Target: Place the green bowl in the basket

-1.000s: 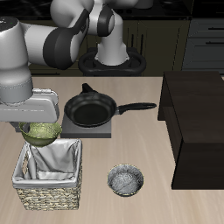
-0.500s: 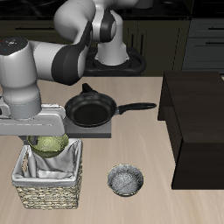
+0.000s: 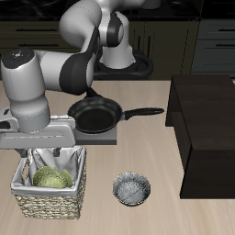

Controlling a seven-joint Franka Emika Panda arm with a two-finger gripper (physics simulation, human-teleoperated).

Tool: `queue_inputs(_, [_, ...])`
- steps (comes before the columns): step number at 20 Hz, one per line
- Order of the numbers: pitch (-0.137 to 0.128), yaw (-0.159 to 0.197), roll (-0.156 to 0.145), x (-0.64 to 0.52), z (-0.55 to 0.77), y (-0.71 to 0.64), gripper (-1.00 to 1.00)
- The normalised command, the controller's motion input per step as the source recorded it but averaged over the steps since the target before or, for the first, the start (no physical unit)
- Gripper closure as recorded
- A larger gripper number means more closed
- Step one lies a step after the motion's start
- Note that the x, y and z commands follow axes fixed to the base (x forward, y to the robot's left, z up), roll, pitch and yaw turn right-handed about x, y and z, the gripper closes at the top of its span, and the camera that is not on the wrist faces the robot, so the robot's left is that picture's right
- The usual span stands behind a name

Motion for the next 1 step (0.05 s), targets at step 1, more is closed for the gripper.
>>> queue_inputs(1, [-0.040, 0.055, 0.000, -0.10, 0.05, 0.03, -1.00])
